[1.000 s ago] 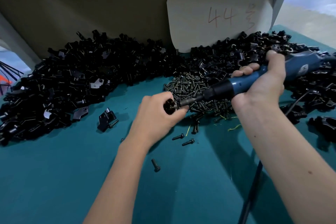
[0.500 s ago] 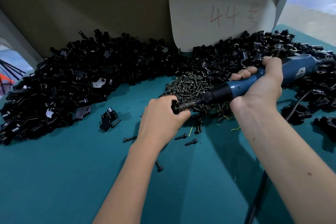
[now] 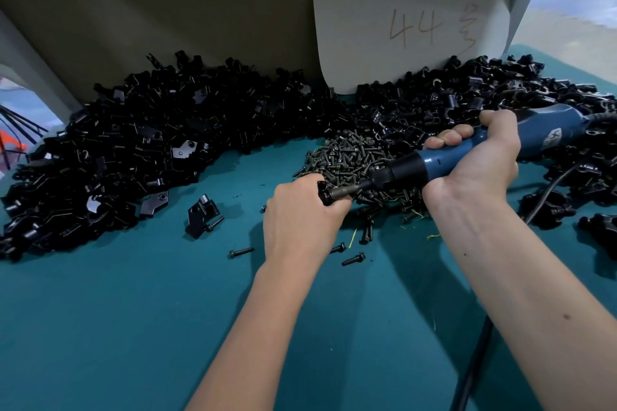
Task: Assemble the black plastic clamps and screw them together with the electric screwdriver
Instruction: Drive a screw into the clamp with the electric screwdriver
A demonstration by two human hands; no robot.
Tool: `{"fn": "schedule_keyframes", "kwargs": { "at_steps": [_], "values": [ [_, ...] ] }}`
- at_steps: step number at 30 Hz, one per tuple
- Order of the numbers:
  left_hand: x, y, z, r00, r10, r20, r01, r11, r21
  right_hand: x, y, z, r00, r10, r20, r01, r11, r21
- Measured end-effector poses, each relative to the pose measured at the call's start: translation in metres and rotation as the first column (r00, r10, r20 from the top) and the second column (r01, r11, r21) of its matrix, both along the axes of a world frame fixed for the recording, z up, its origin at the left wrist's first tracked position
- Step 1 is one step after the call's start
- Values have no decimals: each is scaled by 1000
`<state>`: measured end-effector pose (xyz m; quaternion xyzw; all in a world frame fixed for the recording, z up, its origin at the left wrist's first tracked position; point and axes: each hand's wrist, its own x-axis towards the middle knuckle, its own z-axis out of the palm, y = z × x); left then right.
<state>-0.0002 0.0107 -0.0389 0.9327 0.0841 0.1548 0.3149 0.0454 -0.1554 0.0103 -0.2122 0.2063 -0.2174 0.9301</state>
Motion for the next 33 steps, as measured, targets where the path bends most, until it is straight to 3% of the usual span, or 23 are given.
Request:
{"fn": "schedule_keyframes", "kwargs": {
  "at_steps": [33],
  "values": [
    [-6, 9, -3, 999, -2, 38, 0, 998, 64, -4, 12, -10, 999, 21, -31, -19, 999, 35]
  ]
}}
